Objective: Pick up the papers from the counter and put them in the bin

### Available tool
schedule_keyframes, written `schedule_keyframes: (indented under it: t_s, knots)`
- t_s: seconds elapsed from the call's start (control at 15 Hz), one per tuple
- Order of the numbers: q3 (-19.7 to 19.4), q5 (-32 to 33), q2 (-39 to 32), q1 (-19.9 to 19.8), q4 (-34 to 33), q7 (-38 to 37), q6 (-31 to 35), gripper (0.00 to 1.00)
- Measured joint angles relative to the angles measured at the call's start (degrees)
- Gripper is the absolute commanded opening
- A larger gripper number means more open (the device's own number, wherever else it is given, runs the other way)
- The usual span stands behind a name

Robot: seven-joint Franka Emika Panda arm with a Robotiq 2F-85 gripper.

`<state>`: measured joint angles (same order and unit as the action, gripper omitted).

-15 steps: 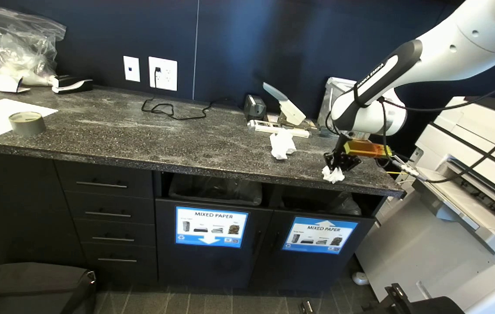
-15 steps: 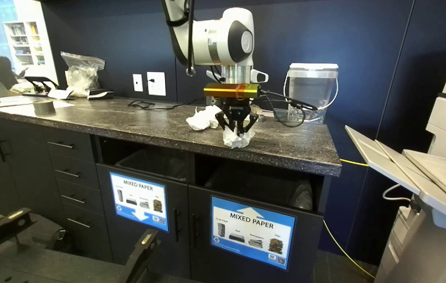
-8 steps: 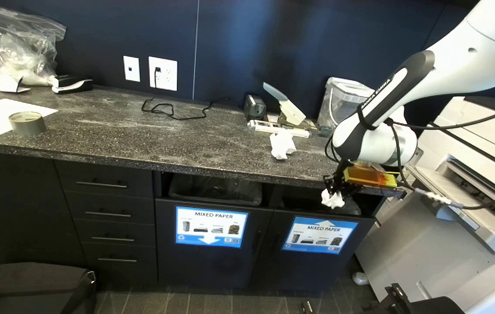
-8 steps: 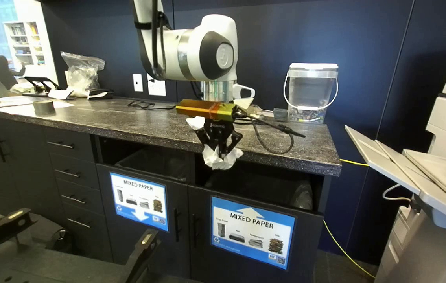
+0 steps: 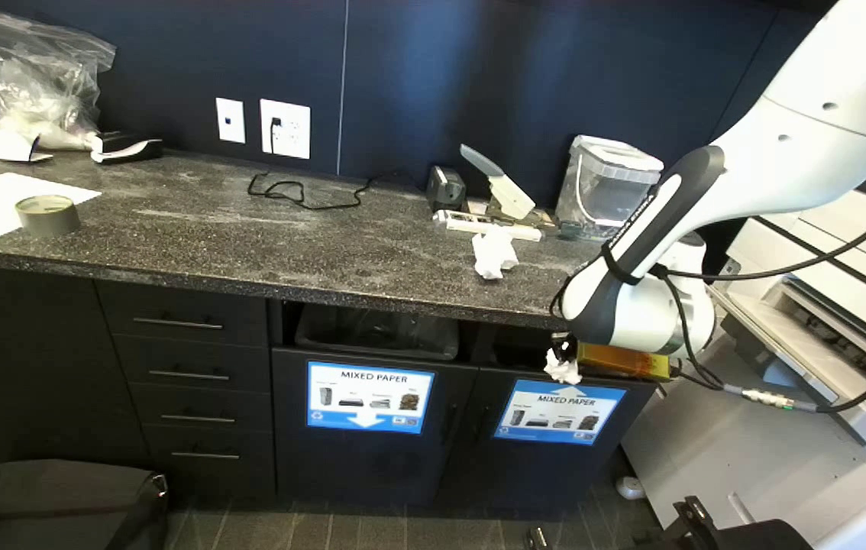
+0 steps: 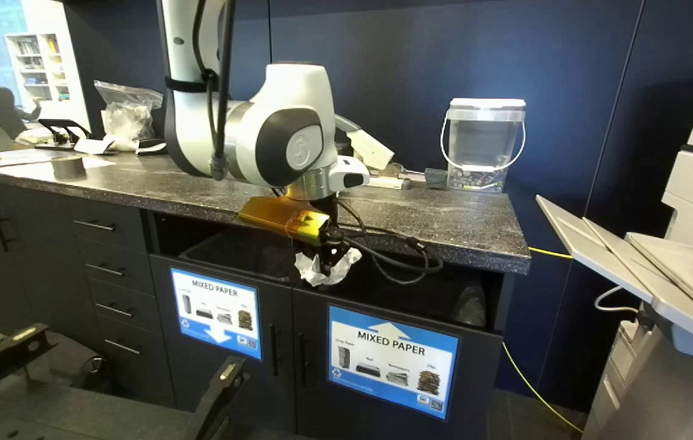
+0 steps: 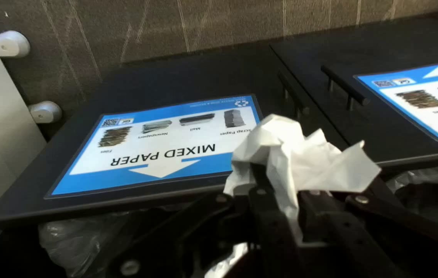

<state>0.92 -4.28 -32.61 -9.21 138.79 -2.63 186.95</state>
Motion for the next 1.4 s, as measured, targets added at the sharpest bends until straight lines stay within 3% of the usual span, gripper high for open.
schedule_keyframes:
  t_s: [0.4,1.0,1.4]
  knots:
    - [1.37,0.00,-8.30,0.02,-1.86,-3.02,14.64,0.12]
    - [0.62,-2.97,-22.51,1.86,-11.75,-5.58,30.75,0.13]
    - [0.64,-5.56,-30.63,3.21,-21.65,-7.38,36.45,0.13]
